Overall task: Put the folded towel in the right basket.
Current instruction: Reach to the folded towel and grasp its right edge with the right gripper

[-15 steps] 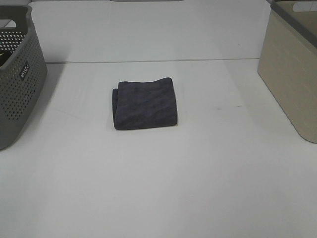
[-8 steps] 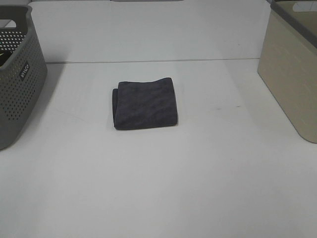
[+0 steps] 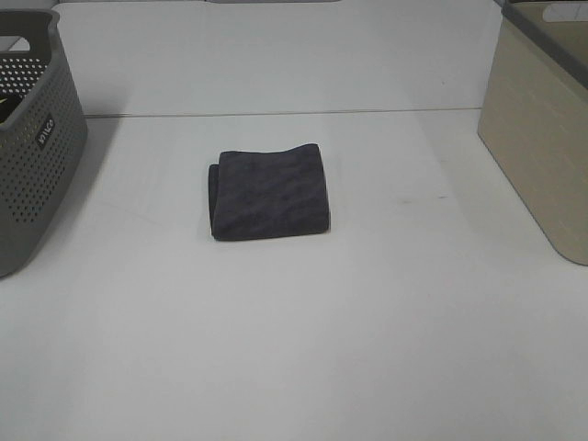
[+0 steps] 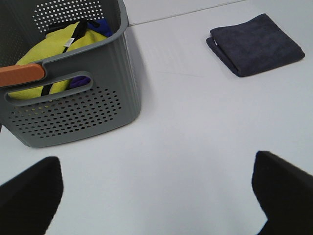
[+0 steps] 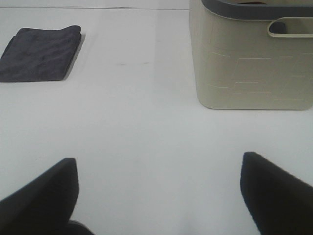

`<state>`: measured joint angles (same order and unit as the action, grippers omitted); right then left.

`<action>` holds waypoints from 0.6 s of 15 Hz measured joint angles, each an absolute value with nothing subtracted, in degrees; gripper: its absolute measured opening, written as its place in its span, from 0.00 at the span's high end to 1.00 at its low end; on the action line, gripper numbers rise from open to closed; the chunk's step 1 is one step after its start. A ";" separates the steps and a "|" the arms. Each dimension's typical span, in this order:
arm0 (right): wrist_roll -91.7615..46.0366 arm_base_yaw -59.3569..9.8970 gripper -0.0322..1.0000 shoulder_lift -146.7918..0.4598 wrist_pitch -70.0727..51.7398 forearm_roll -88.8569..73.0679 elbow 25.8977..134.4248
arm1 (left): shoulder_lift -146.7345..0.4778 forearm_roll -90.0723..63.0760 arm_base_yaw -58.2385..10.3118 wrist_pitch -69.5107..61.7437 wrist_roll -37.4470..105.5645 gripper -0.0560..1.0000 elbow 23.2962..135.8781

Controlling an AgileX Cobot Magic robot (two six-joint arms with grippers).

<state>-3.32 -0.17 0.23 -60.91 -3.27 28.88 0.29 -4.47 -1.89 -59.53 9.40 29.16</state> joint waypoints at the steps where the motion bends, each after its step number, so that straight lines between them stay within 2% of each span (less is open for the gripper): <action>1: -3.32 -0.17 0.16 0.23 -60.91 -3.27 28.88 | 0.29 -4.47 -1.89 -59.53 9.40 0.01 29.16; 9: -3.32 -0.17 0.16 0.23 -60.91 -3.27 28.88 | 0.29 -4.47 -1.89 -59.53 9.40 0.01 29.16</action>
<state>-3.32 -0.17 0.23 -60.91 -3.27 28.88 0.29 -4.47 -1.89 -59.53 9.40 29.16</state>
